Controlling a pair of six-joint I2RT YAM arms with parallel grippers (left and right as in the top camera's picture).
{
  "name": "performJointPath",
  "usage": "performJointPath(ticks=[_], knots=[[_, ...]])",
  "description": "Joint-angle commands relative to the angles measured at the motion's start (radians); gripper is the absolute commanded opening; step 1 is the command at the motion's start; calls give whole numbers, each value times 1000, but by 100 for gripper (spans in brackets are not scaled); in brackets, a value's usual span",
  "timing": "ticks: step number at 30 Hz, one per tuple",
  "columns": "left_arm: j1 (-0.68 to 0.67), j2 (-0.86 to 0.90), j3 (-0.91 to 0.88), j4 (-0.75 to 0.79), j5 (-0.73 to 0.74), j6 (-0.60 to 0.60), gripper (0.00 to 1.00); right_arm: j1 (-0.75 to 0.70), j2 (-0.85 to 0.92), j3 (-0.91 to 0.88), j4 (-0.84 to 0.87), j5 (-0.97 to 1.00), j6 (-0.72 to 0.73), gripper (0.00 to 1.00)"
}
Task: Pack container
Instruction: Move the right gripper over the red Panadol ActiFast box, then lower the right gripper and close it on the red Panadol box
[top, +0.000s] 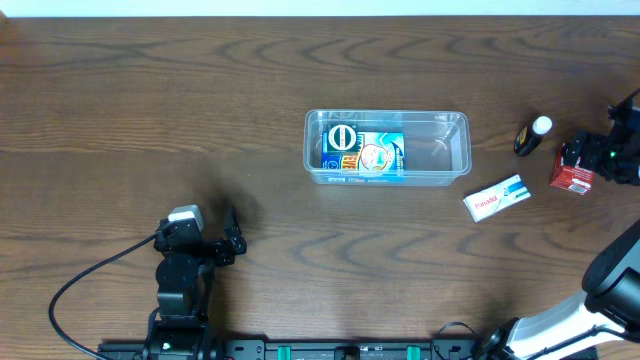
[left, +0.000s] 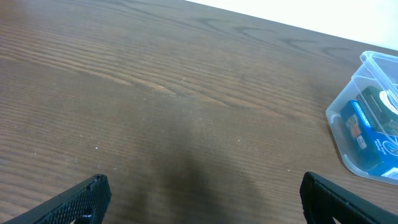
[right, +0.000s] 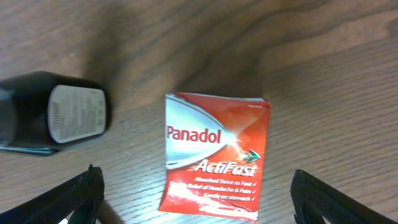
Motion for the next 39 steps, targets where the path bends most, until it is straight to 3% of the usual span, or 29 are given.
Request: performJointPath(ticks=[1,39], knots=[[-4,0,-22,-36,-15,6,98,0,47,-1,-1,39,-19,93],[-4,0,-22,-36,-15,6,98,29,114,-1,56,48,-10,86]])
